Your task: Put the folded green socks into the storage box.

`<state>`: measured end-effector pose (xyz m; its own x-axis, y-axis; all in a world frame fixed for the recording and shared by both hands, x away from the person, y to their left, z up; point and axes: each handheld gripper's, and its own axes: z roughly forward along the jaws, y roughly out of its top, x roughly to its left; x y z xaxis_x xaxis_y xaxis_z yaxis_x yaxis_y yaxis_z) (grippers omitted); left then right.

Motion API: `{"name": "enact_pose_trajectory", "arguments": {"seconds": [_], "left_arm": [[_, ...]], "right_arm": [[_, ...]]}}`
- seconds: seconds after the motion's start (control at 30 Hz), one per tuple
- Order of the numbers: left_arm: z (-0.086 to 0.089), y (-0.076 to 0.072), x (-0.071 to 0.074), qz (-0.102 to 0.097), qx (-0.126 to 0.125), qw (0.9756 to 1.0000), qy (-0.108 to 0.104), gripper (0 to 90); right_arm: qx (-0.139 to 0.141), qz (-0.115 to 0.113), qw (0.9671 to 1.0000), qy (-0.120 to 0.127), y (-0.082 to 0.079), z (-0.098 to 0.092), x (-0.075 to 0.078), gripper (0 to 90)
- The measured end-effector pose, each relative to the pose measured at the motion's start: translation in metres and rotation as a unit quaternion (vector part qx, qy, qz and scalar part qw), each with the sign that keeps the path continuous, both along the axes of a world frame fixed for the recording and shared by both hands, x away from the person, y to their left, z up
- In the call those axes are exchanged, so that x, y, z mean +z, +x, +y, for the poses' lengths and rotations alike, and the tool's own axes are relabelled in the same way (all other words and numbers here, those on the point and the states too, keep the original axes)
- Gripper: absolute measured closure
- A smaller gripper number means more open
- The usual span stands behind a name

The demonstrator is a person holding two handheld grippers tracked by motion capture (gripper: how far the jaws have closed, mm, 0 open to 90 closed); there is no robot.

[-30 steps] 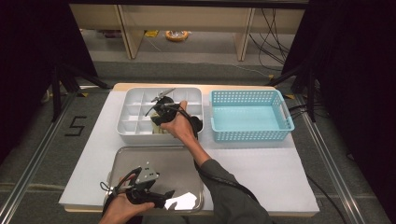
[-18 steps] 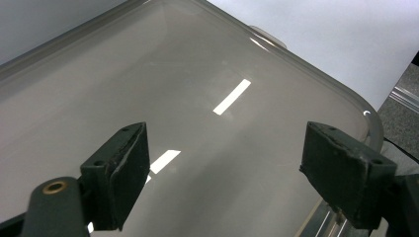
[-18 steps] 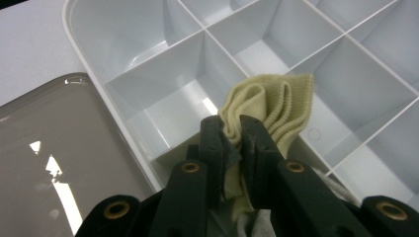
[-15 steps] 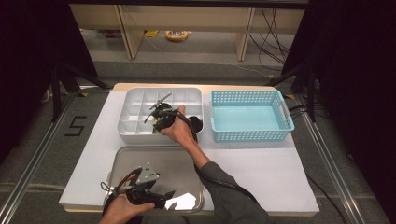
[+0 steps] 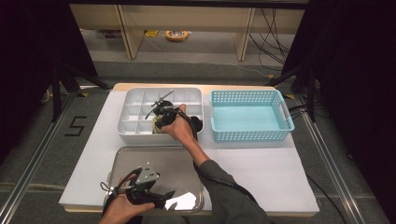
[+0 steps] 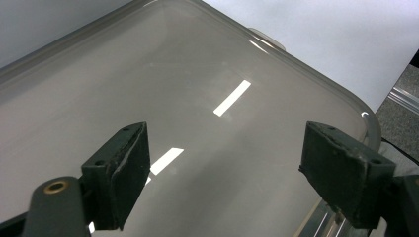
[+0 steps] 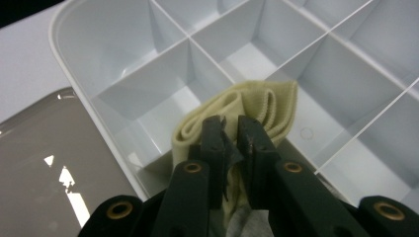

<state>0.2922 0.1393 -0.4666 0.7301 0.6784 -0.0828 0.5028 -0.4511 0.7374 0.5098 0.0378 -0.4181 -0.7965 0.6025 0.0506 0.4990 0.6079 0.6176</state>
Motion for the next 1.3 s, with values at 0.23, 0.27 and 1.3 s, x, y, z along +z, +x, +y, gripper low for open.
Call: {"name": "enact_pose_trajectory", "arguments": {"seconds": [0.23, 0.27, 1.3], "left_arm": [[0.0, 0.0, 0.0, -0.001, 0.001, 1.0, 0.0, 18.4], [0.0, 0.0, 0.0, -0.002, 0.0, 1.0, 0.0, 18.4], [0.053, 0.006, 0.007, -0.001, 0.079, 0.9964, -0.031, 17.8]], "right_arm": [[-0.005, 0.005, 0.9999, 0.008, -0.003, -0.003, 0.002, 81.6], [-0.003, 0.0, 0.9999, 0.011, -0.002, -0.004, 0.004, 81.3], [-0.028, -0.011, 0.9904, 0.135, -0.075, -0.116, 0.043, 46.5]]}}
